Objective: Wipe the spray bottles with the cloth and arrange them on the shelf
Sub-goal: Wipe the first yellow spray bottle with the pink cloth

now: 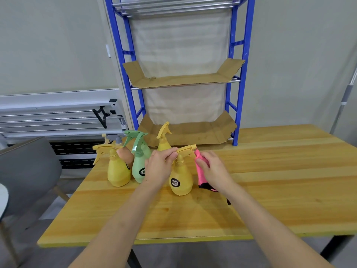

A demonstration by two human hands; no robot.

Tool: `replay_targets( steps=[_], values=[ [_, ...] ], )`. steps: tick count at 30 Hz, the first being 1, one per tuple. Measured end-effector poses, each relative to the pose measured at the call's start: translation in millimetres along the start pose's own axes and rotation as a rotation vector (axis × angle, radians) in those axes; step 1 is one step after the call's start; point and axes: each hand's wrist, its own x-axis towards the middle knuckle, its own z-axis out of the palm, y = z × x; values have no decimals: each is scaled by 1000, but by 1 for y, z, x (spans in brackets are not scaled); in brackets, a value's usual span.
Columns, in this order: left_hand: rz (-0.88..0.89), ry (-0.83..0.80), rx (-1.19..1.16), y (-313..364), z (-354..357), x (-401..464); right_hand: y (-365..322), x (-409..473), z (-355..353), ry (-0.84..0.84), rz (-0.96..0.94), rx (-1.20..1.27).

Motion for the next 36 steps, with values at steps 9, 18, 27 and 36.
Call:
replay_targets(
  steps=[9, 18, 27, 36],
  values=[
    [17, -22, 23, -1, 3, 1, -19, 9, 3, 77, -24, -59],
    [25, -29, -3, 0, 2, 1, -6, -5, -7, 6, 17, -189],
    [-17, -26, -47, 3, 6, 4, -20, 10, -10, -11, -41, -48],
    [-16, -42, -72, 10, 3, 5, -2, -11, -13, -69, 23, -75]
  ],
)
